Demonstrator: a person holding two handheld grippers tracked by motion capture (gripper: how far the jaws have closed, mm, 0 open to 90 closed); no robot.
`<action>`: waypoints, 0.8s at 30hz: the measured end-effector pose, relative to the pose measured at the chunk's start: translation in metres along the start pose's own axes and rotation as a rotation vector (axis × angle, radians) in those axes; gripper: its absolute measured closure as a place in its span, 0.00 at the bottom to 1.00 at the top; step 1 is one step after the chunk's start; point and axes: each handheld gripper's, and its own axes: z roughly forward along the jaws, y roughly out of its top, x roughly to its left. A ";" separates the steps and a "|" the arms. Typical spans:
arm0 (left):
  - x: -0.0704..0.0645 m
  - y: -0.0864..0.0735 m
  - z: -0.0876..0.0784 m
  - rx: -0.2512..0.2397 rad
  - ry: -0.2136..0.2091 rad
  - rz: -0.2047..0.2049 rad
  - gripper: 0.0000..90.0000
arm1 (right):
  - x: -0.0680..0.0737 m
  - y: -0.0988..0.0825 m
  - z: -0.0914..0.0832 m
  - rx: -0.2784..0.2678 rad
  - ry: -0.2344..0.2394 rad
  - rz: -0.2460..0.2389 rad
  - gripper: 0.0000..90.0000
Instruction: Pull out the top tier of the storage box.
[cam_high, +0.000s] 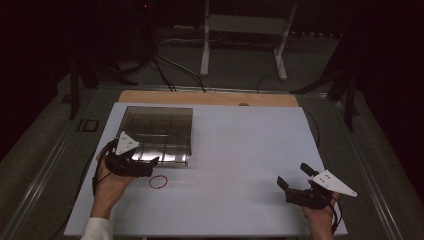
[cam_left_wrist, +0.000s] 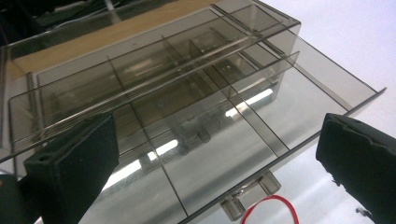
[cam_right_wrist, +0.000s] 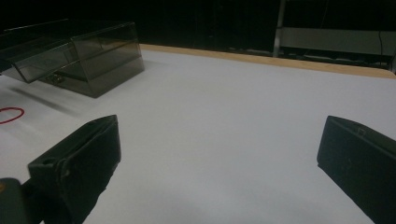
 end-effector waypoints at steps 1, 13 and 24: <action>-0.001 0.000 0.000 0.001 0.019 0.000 0.01 | 0.000 0.000 0.000 0.000 0.000 0.000 0.00; -0.011 -0.005 -0.010 -0.017 0.103 -0.022 0.01 | 0.000 0.000 0.000 0.001 0.000 0.000 0.00; -0.020 -0.019 -0.013 -0.036 0.114 -0.023 0.01 | 0.000 0.000 0.000 0.001 0.001 0.001 0.00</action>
